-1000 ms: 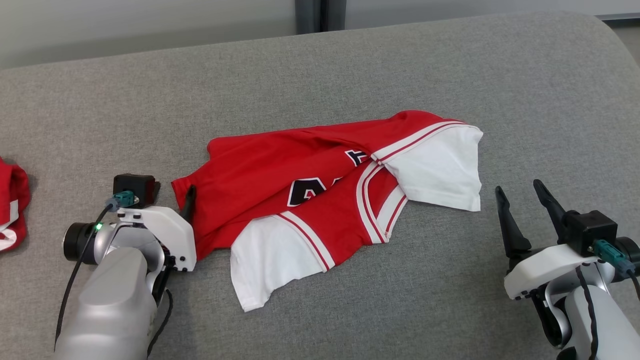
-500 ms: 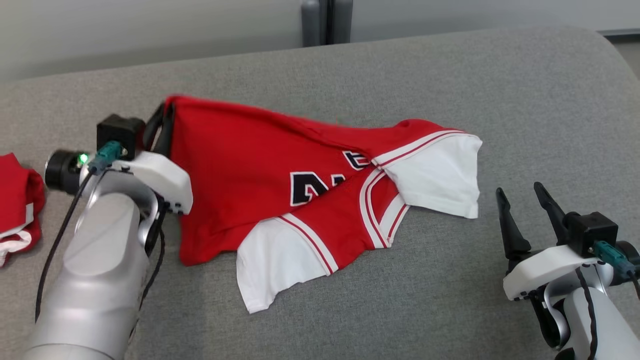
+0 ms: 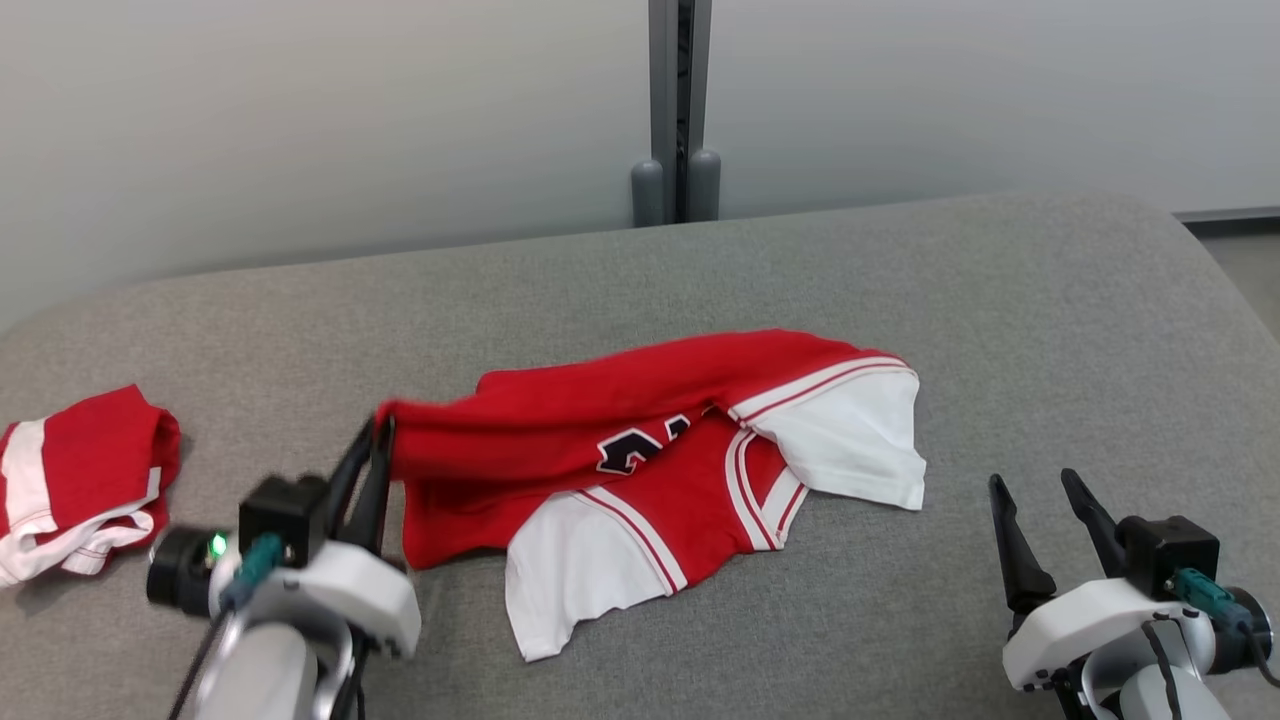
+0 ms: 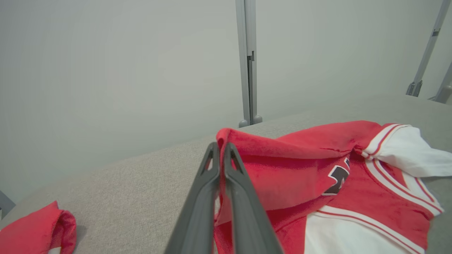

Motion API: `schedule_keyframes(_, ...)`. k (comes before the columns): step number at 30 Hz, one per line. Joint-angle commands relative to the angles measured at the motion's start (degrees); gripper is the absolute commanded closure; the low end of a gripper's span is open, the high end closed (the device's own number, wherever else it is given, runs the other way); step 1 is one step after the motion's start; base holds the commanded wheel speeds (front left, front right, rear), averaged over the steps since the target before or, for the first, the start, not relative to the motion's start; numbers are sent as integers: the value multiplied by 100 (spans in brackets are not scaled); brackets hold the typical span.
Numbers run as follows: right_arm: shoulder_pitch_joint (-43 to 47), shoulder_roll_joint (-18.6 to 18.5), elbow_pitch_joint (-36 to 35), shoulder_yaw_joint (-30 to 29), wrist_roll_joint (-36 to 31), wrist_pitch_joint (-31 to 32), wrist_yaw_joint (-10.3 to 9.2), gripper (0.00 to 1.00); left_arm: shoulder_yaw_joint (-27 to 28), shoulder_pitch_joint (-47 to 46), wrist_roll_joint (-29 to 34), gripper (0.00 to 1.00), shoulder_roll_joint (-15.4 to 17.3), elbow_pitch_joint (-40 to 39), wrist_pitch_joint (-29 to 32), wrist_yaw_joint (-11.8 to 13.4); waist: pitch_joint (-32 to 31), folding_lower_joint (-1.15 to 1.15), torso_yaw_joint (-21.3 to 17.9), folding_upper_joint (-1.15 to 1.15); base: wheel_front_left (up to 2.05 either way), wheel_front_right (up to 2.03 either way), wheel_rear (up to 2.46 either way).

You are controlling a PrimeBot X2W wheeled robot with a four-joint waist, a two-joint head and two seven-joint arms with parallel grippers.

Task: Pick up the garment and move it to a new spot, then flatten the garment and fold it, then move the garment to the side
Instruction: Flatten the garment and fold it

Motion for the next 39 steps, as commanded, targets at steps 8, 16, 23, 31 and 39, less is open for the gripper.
schedule_keyframes(8, 273, 37, -2, -8, -5, -1, -2, 0, 156, 1050, -70, 100, -184, 142, -2, -89, -258, 0, 78, 0, 0, 0, 0)
schedule_keyframes(16, 377, 94, 35, 94, 120, -1, -2, 0, 660, 1701, -241, 0, -382, 355, -1, 147, -377, 0, -109, 0, 0, 0, 0)
schedule_keyframes(23, 344, 161, -77, 123, 194, -1, -2, 0, 1232, 2036, -235, 0, -466, 0, -4, 510, -390, 0, -226, 0, 0, 0, 0)
schedule_keyframes(31, 286, 210, -494, 121, 20, 0, -2, 0, 1506, 1906, -72, 0, -505, -565, -2, 451, -406, 0, -191, 0, 0, 0, 0)
schedule_keyframes(39, 381, 235, -556, 132, -140, 0, -2, 0, 1356, 1891, -189, 0, -514, -658, -2, 468, -414, 0, -137, 0, 0, 0, 0)
